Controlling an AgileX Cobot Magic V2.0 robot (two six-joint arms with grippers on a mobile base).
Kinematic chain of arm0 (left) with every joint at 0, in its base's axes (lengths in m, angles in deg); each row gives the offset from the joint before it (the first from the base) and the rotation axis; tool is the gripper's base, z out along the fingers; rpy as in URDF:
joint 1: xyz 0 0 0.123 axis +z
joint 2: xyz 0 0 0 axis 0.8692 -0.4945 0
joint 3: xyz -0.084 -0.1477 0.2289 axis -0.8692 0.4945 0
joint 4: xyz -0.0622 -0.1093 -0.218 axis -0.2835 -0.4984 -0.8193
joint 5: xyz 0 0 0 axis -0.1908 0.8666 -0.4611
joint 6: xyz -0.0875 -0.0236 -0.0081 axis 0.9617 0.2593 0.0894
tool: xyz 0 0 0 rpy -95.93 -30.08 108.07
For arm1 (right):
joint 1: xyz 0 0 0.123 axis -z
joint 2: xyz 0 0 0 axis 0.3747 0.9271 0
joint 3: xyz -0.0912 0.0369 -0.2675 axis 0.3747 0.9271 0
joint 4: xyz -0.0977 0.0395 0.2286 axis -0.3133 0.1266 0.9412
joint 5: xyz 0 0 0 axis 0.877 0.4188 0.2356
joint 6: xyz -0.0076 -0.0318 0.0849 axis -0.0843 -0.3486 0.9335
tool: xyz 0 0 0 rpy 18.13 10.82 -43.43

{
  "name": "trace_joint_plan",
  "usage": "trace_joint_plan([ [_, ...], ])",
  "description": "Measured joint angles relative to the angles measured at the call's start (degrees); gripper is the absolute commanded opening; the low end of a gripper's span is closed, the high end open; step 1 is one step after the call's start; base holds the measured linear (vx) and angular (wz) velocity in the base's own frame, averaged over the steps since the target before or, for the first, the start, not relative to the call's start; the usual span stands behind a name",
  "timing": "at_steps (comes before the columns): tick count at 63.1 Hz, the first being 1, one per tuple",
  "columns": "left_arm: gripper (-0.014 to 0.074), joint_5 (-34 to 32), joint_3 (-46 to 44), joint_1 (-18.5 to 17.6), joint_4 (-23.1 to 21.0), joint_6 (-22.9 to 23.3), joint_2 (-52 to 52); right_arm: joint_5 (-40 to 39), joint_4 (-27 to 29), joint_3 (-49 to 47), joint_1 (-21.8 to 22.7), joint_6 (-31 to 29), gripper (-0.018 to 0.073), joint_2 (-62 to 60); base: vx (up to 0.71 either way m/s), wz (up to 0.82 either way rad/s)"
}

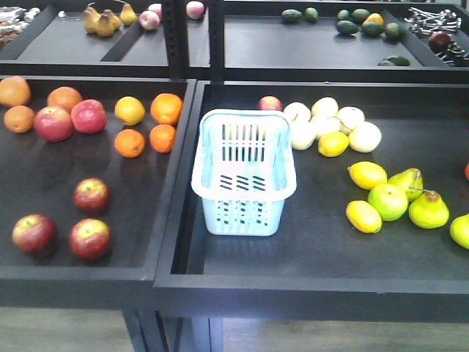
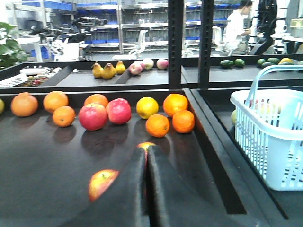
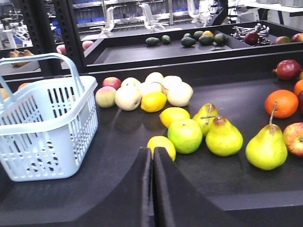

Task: Pick three apples into basket with both arms
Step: 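Turn the base to face the table holding the light-blue basket, then approach the table and stop in front of the light-blue basket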

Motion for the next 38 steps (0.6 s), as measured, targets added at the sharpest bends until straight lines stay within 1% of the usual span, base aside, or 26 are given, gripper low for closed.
trace_joint_plan([
  [38, -0.0006, 0.0, 0.0, 0.0, 0.0, 0.0, 0.0, 0.0, 0.0, 0.0, 0.0, 0.0, -0.0009, 0.0, 0.11, -0.1],
])
